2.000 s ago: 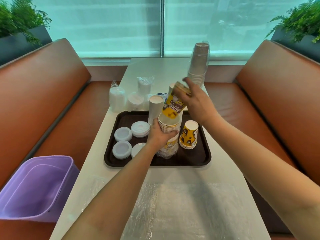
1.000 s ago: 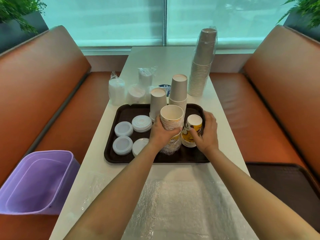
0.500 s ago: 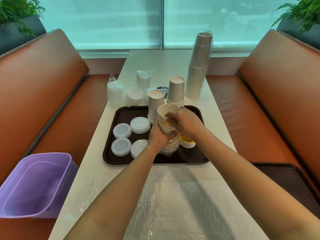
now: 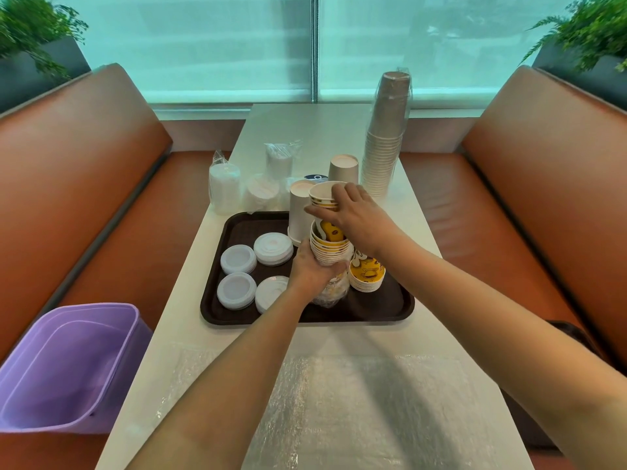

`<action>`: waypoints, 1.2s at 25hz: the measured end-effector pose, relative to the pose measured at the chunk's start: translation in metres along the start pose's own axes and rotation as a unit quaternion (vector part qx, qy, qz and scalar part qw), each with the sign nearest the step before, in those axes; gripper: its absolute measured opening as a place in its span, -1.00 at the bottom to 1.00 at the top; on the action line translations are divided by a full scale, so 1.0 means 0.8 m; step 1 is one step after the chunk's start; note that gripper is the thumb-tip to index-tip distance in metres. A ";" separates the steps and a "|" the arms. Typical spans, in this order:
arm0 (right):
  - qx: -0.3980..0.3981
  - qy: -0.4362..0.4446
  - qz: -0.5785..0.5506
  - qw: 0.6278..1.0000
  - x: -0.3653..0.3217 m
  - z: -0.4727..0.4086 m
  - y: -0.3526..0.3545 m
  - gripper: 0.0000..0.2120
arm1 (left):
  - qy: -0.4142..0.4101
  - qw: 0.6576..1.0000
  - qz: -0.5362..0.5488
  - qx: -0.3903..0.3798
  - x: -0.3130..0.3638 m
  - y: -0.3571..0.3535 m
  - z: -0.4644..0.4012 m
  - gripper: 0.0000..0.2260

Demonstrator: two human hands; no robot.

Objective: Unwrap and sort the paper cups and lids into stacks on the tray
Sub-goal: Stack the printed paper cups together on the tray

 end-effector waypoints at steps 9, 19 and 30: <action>0.212 -0.099 -0.085 0.968 0.053 0.013 0.002 -0.21 | -0.021 1.000 0.008 -0.008 -0.002 0.002 0.003 -0.23; 0.154 -0.438 -0.524 0.714 0.060 0.087 -0.085 -0.32 | -0.027 0.999 -0.014 0.041 -0.010 0.014 -0.007 -0.25; -0.008 -0.494 -0.530 0.689 0.013 0.128 -0.183 -0.23 | -0.035 0.998 -0.041 0.035 -0.011 0.015 -0.017 -0.26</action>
Point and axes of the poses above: each hand's wrist, its own z-axis away from the middle knuckle, its own y-axis out of the back of the hand, x = y × z, the point moved 5 cm from there along -z, towards the middle knuckle, and after that the axes turned 10 degrees about x, right-handed, at the moved point
